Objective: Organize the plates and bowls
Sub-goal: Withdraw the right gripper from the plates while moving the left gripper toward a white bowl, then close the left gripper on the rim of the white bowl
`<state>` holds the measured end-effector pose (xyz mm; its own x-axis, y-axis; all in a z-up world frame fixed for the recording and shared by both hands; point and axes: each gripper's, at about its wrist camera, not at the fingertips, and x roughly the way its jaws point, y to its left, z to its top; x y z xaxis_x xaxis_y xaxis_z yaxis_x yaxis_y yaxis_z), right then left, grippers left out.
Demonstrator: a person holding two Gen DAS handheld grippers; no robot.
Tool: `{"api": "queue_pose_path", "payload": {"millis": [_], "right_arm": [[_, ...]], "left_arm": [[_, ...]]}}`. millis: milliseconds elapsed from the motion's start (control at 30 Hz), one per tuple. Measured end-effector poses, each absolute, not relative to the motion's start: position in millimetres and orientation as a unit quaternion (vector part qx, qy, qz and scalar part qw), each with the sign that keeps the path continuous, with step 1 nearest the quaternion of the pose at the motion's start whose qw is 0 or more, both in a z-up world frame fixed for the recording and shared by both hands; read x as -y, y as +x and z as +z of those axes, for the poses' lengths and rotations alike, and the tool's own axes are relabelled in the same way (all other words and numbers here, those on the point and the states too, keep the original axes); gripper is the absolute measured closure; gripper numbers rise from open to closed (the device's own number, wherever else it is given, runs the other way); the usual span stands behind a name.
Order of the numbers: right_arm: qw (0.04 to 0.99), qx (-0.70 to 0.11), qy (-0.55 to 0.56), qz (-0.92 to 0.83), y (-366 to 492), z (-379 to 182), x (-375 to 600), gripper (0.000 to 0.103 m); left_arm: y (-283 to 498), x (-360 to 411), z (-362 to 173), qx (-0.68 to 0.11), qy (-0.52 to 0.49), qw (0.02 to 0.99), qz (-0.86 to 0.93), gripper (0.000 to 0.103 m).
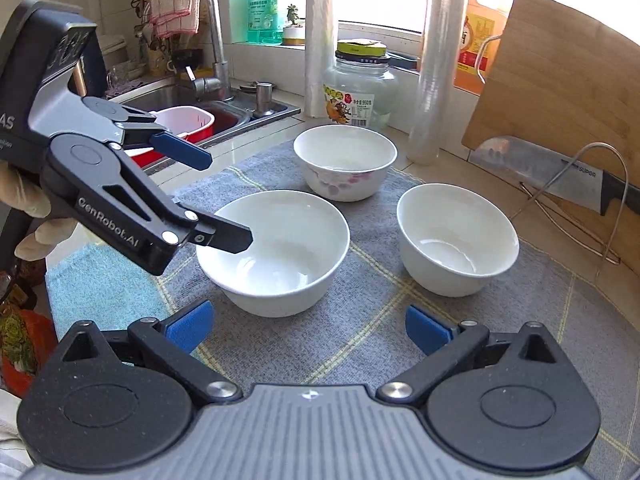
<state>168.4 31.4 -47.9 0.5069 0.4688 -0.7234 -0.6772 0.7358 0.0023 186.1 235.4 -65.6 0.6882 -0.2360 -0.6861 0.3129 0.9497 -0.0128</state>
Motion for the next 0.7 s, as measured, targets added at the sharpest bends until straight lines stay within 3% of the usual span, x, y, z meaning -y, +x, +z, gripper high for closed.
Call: {"api": "queue_pose_path", "payload": {"millis": [467, 600, 700], "right_arm": [[0.842, -0.362, -0.192, 0.352, 173.0, -63.3, -66.5, 0.000], [0.842, -0.365, -0.192, 0.348, 176.0, -66.1, -67.4, 0.000], [0.841, -0.366, -0.193, 0.349, 177.7, -66.9, -68.4, 0.005]], "left_arm": [[220.7, -236.6, -81.0, -0.413, 0.036, 0.884, -0.217, 0.014], [227.0, -233.4, -82.4, -0.426, 0.035, 0.872, -0.238, 0.027], [228.5, -231.0, -83.2, -0.431, 0.036, 0.866, -0.249, 0.029]]}}
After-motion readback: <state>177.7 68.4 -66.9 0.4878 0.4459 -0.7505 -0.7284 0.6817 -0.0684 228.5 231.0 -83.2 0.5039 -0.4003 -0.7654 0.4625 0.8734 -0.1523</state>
